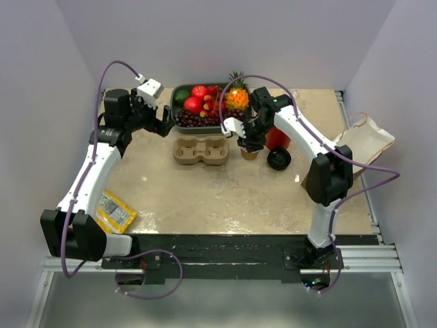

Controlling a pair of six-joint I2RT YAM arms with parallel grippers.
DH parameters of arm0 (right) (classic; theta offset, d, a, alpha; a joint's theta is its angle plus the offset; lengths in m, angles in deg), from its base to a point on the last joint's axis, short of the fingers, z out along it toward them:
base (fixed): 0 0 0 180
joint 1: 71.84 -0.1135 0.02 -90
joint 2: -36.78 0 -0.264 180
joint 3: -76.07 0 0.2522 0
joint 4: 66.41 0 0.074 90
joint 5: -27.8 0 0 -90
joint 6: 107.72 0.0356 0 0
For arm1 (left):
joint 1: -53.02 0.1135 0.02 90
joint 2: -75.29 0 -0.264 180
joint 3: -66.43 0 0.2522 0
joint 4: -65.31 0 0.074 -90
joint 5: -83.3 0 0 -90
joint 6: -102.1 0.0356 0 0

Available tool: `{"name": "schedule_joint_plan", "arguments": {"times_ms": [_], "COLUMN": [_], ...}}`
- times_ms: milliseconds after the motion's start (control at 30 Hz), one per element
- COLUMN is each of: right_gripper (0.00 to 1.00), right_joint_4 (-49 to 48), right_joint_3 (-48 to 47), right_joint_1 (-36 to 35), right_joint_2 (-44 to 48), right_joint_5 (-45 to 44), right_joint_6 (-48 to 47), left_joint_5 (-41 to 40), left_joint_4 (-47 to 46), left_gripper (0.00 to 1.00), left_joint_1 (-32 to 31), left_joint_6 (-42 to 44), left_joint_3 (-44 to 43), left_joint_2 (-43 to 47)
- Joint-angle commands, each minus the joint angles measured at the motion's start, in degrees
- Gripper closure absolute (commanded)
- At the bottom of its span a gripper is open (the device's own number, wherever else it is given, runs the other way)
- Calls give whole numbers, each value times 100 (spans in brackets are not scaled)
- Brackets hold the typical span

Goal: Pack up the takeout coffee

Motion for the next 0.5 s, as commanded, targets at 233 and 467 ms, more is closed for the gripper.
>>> {"name": "schedule_joint_plan", "arguments": {"times_ms": [233, 467], "right_gripper": [67, 67], "right_joint_4": [-393, -437], "right_joint_3": [157, 131], "right_joint_1": [-29, -21], "right_joint_2": [70, 17], "right_joint_5": [-518, -544], "right_joint_6": [269, 340], "left_joint_5": [79, 45], "left_joint_4": [-224, -224], "left_gripper": [1, 1], "left_joint_1": [-33, -24], "left_joint_6": [41, 59], "left_joint_3": [75, 84], "left_joint_2": [44, 26]}}
